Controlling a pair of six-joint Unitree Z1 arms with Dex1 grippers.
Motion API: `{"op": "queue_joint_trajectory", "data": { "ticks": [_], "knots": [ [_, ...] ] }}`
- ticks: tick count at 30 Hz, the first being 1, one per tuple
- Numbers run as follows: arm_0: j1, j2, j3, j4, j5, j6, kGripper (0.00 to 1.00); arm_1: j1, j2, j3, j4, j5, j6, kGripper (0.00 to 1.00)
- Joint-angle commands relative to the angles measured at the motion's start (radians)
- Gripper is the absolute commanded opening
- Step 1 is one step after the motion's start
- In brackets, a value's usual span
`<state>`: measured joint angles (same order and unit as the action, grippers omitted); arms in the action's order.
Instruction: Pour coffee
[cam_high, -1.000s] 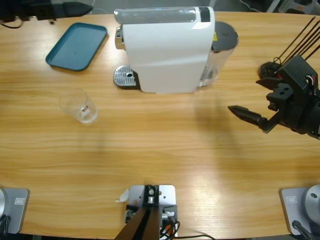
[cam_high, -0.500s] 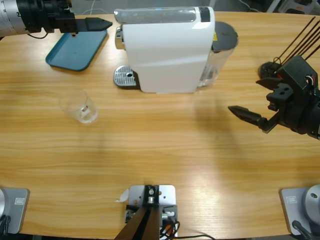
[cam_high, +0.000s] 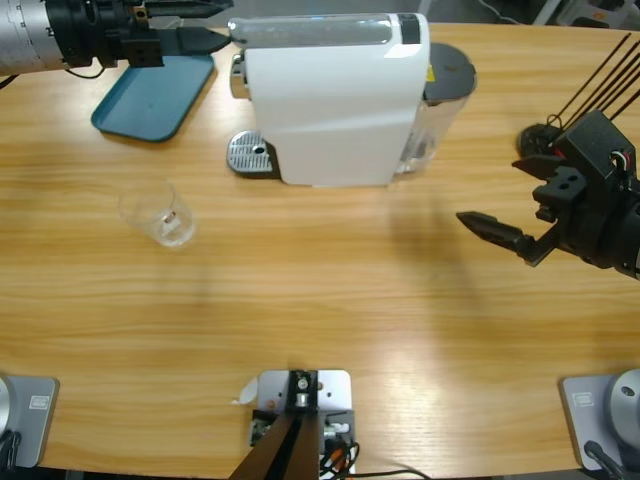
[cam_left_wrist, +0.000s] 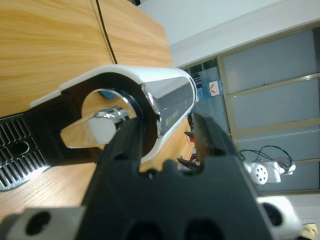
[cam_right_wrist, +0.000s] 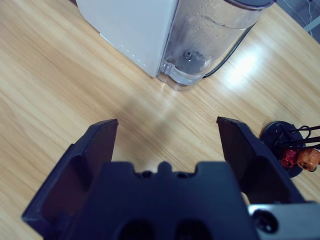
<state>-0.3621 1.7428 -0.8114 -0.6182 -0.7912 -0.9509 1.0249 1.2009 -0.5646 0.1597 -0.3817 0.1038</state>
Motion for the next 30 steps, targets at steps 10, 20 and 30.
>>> {"op": "queue_joint_trajectory", "data": {
  "ticks": [10, 20, 30],
  "knots": [
    [-0.028, 0.082, -0.017, -0.021, -0.046, -0.012, 0.019, -0.006, 0.016, 0.023, -0.002, 0.006, 0.007, 0.853],
    [-0.028, 0.035, -0.034, -0.023, -0.043, -0.021, 0.0, -0.006, 0.015, 0.023, -0.002, 0.006, 0.007, 0.849],
    [-0.024, -0.06, -0.107, 0.011, -0.043, -0.053, 0.0, -0.006, 0.016, 0.022, -0.003, 0.003, 0.007, 0.85]
  ]
}}
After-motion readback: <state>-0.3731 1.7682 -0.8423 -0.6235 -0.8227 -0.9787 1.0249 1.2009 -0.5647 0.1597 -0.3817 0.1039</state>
